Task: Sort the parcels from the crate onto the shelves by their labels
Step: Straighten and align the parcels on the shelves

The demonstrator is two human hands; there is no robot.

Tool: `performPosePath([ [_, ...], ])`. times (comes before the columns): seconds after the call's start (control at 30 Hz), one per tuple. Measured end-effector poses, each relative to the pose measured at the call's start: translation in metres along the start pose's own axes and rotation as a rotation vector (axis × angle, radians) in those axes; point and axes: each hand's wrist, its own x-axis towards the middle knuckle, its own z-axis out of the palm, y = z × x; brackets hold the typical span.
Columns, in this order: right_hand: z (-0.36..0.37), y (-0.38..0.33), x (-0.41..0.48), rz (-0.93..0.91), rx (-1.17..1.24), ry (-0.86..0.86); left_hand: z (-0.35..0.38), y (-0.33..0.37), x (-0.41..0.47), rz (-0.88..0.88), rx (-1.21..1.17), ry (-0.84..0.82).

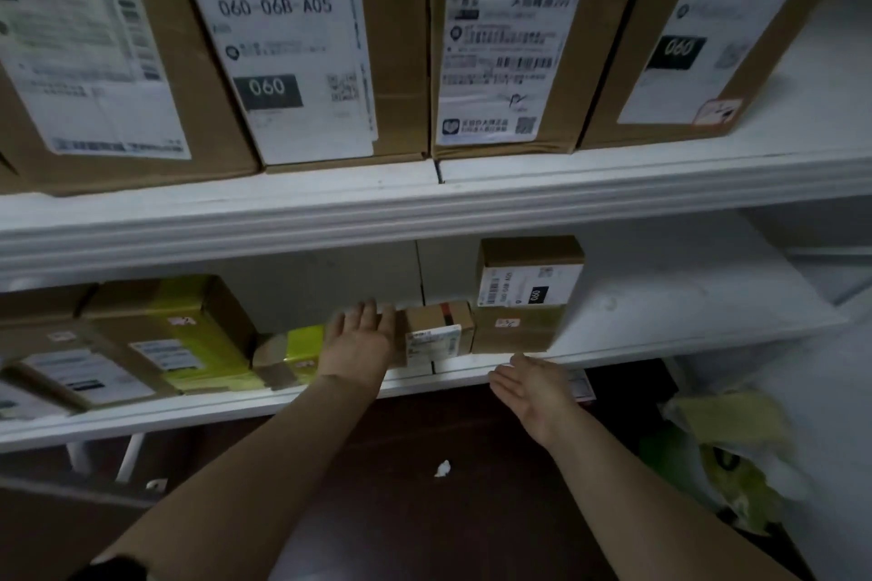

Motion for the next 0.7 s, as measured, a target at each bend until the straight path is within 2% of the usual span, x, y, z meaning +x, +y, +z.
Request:
performPosePath([
  [0.27, 0.019, 0.019, 0.034, 0.054, 0.051, -0.001, 0.01, -0.006, 0.016, 0.025, 0.011, -0.002],
  [0.7, 0.031, 0.025, 0.051, 0.025, 0.046, 0.053, 0.018, -0.013, 0.027, 0.06, 0.01, 0.018],
])
